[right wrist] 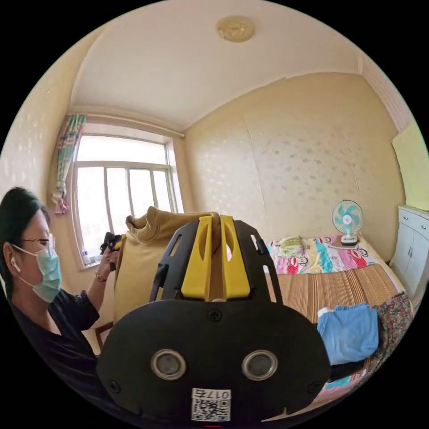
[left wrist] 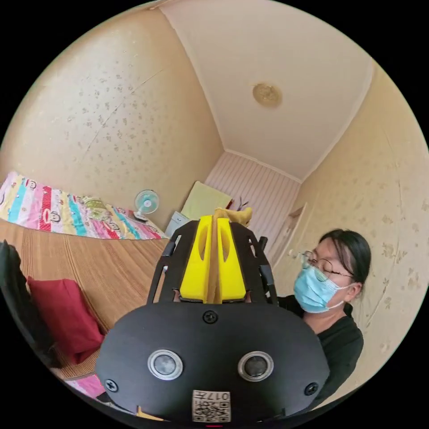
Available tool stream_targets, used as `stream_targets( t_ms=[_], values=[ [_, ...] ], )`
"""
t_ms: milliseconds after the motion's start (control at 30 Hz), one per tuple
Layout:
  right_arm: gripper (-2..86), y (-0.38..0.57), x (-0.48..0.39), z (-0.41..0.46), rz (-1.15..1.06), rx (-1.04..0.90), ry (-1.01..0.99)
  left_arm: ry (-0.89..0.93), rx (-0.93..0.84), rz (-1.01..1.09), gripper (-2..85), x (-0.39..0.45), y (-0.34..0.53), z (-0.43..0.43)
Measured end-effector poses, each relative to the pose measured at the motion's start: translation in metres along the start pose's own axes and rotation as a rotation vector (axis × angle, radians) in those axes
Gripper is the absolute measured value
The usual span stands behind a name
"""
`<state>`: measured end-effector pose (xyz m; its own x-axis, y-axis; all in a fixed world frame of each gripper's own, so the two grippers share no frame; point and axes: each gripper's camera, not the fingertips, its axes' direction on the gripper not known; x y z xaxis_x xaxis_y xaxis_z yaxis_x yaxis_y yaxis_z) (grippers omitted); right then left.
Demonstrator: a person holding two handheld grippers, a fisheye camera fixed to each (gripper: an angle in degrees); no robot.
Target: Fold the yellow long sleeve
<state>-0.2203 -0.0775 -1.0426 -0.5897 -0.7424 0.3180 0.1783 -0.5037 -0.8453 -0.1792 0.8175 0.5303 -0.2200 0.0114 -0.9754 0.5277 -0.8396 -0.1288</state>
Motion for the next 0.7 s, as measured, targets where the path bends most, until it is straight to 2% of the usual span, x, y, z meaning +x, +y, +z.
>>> stream_targets(
  t_ms=[67, 100, 133, 167, 200, 267, 367, 467, 533, 633, 667, 700],
  values=[
    [2.3, -0.017, 0.029, 0.105, -0.060, -0.200, 0.196, -0.127, -0.043, -0.115, 2.3, -0.074, -0.021, 0.043],
    [2.3, -0.018, 0.037, 0.134, -0.089, -0.235, 0.248, -0.276, -0.067, -0.221, 4.7, -0.138, -0.024, 0.078],
    [3.0, -0.011, 0.054, 0.192, -0.135, -0.257, 0.402, -0.461, -0.087, -0.331, 7.1, -0.204, -0.016, 0.116],
    [3.7, 0.008, 0.070, 0.250, -0.159, -0.291, 0.558, -0.551, -0.104, -0.385, 8.3, -0.236, -0.007, 0.135],
    [4.1, 0.021, 0.078, 0.278, -0.158, -0.332, 0.607, -0.672, -0.119, -0.493, 8.3, -0.287, 0.021, 0.165],
    [6.0, 0.086, 0.091, 0.366, -0.147, -0.565, 0.575, -0.696, -0.147, -0.505, 8.3, -0.332, 0.070, 0.207],
    [7.3, 0.180, 0.080, 0.413, -0.094, -0.722, 0.373, -0.770, -0.341, -0.422, 9.5, -0.368, 0.163, 0.278],
    [7.6, 0.277, 0.077, 0.419, 0.023, -0.851, 0.255, -0.711, -0.507, -0.345, 10.0, -0.381, 0.266, 0.318],
    [7.7, 0.325, 0.077, 0.409, 0.067, -0.870, 0.269, -0.675, -0.546, -0.340, 10.1, -0.382, 0.337, 0.325],
    [7.2, 0.391, 0.080, 0.399, 0.106, -0.959, 0.396, -0.610, -0.612, -0.334, 10.0, -0.385, 0.403, 0.338],
    [6.6, 0.416, 0.086, 0.400, 0.117, -1.050, 0.433, -0.624, -0.644, -0.329, 9.7, -0.387, 0.416, 0.342],
    [6.4, 0.420, 0.084, 0.393, 0.099, -0.993, 0.424, -0.683, -0.729, -0.329, 9.1, -0.393, 0.444, 0.353]
  ],
)
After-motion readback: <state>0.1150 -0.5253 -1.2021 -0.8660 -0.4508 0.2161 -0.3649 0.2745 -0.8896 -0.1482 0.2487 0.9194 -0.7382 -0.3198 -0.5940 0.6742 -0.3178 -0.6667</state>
